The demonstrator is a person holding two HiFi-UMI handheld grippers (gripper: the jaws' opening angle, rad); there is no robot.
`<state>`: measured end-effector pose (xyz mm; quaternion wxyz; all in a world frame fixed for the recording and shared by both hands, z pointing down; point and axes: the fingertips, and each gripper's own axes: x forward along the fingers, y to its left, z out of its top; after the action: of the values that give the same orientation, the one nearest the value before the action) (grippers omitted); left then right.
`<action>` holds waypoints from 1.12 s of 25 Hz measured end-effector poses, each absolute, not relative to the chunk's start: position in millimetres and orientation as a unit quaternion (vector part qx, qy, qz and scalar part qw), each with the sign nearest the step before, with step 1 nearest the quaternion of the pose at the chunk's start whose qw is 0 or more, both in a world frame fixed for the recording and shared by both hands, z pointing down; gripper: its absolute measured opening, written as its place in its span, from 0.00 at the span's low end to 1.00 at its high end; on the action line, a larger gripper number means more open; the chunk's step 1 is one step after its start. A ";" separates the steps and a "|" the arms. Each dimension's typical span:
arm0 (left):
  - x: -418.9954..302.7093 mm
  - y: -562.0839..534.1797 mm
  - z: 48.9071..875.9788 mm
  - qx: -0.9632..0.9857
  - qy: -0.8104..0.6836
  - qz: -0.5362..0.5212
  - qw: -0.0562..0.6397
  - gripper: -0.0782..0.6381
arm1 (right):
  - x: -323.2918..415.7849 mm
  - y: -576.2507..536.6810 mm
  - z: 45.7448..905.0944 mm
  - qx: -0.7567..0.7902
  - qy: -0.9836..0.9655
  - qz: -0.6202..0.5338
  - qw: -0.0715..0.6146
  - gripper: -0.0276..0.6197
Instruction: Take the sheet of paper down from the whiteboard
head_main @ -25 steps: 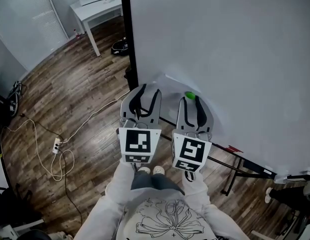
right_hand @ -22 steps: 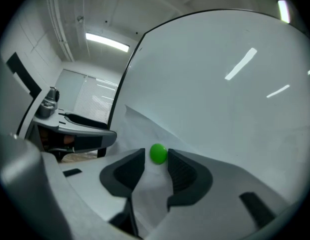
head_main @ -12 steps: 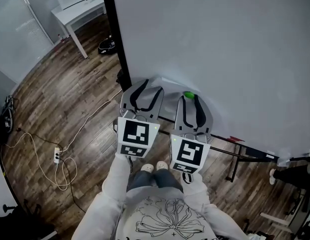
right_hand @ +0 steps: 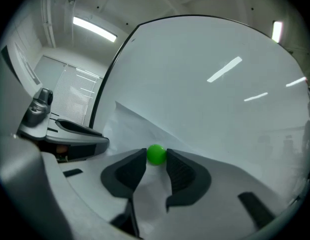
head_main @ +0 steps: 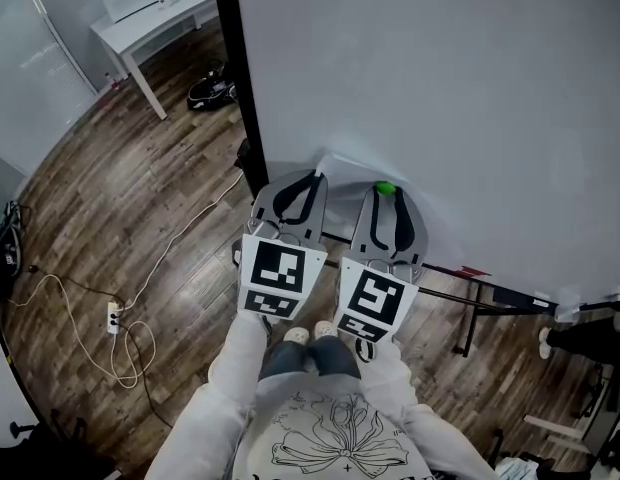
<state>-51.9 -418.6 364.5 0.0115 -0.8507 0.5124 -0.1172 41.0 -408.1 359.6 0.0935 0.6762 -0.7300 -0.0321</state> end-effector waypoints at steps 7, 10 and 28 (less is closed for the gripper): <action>-54.0 -413.9 364.6 -0.864 0.491 -0.110 -0.002 0.13 | 41.1 -410.5 359.3 0.711 -0.695 -0.034 0.101 0.23; -55.5 -412.2 365.1 -0.869 0.484 -0.109 -0.003 0.13 | 39.8 -410.8 359.7 0.723 -0.681 -0.039 0.105 0.23; -69.7 -413.4 362.5 -0.861 0.497 -0.110 -0.017 0.13 | 71.4 -397.1 343.3 0.725 -0.682 -0.032 0.086 0.23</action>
<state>-69.7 -413.4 362.5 -0.0170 -0.8605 0.4972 -0.1097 71.4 -397.1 343.3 0.0858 0.7255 -0.6821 -0.0322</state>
